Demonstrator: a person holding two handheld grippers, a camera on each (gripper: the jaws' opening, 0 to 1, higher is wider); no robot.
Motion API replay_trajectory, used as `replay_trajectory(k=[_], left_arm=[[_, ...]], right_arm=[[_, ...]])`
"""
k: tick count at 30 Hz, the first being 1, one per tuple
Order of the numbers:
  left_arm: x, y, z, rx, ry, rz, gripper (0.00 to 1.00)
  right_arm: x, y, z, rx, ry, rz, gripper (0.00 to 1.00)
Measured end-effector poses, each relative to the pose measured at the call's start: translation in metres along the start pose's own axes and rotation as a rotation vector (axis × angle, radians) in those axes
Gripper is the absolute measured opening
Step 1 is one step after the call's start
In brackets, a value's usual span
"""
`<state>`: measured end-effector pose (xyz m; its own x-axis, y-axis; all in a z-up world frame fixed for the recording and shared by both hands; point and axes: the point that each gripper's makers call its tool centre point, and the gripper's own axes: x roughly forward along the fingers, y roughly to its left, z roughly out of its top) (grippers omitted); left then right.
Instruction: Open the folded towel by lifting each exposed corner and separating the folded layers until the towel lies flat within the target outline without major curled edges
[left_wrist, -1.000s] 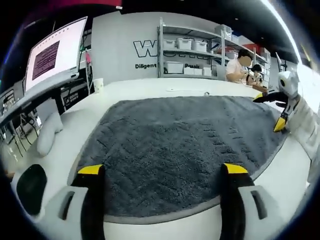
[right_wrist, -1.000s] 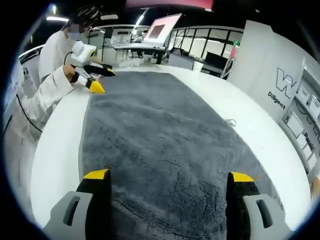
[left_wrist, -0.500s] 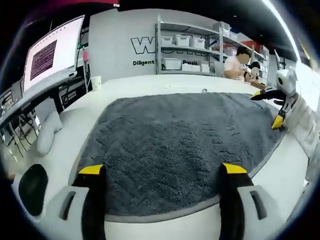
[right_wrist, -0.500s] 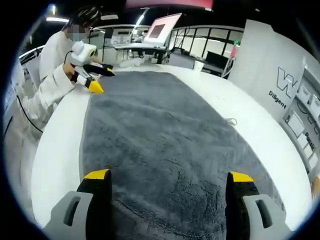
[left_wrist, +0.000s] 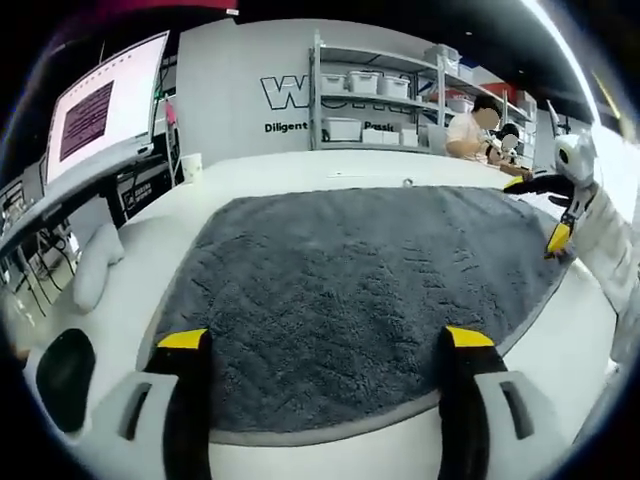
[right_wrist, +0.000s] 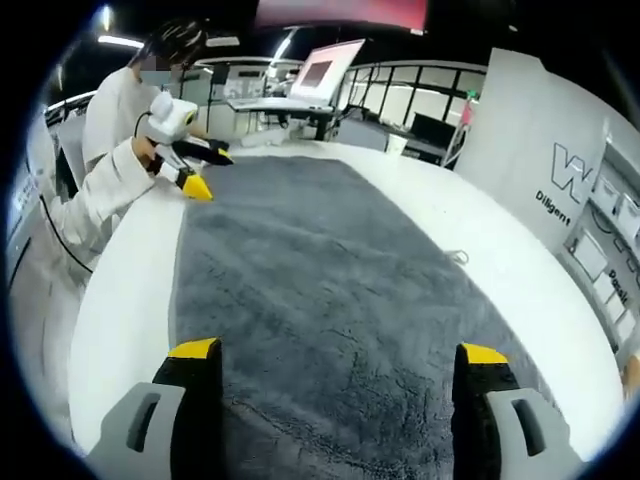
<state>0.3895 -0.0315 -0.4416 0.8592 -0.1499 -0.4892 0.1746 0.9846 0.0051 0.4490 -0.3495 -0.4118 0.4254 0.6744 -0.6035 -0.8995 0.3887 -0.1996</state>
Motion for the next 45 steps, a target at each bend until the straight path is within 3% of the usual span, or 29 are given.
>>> replay_trajectory(k=[11, 15, 17, 26, 29, 32, 35, 36, 40, 43, 45], left_arm=[[0.002, 0.0, 0.001, 0.008, -0.002, -0.015, 0.93], [0.001, 0.0, 0.001, 0.009, -0.009, -0.016, 0.93], [0.002, 0.0, 0.001, 0.01, -0.014, -0.02, 0.93], [0.002, -0.001, 0.001, 0.013, -0.018, -0.026, 0.93], [0.002, -0.001, 0.001, 0.014, -0.019, -0.027, 0.93], [0.002, -0.001, 0.001, 0.016, -0.02, -0.03, 0.93], [0.002, -0.001, 0.001, 0.017, -0.018, -0.032, 0.94], [0.002, -0.002, 0.001, 0.019, -0.015, -0.036, 0.94], [0.005, -0.002, 0.006, 0.051, -0.056, -0.037, 0.95], [0.002, 0.001, 0.008, 0.032, -0.05, -0.028, 0.95], [-0.001, 0.004, 0.015, 0.038, -0.076, -0.006, 0.94]], right_arm=[[-0.024, -0.011, 0.006, 0.075, -0.091, -0.055, 0.95], [-0.041, -0.019, 0.004, 0.164, -0.153, -0.124, 0.94], [-0.054, -0.027, 0.002, 0.202, -0.195, -0.19, 0.91], [-0.127, -0.045, -0.045, 0.443, -0.234, -0.499, 0.8], [-0.161, -0.044, -0.068, 0.494, -0.214, -0.641, 0.7], [-0.188, -0.039, -0.084, 0.486, -0.174, -0.742, 0.7], [-0.21, -0.038, -0.095, 0.52, -0.184, -0.831, 0.69], [-0.224, -0.038, -0.103, 0.553, -0.191, -0.892, 0.66], [-0.239, -0.037, -0.131, 0.631, -0.17, -0.961, 0.53], [-0.239, -0.032, -0.153, 0.691, -0.107, -0.969, 0.52], [-0.242, -0.032, -0.16, 0.696, -0.118, -0.997, 0.48]])
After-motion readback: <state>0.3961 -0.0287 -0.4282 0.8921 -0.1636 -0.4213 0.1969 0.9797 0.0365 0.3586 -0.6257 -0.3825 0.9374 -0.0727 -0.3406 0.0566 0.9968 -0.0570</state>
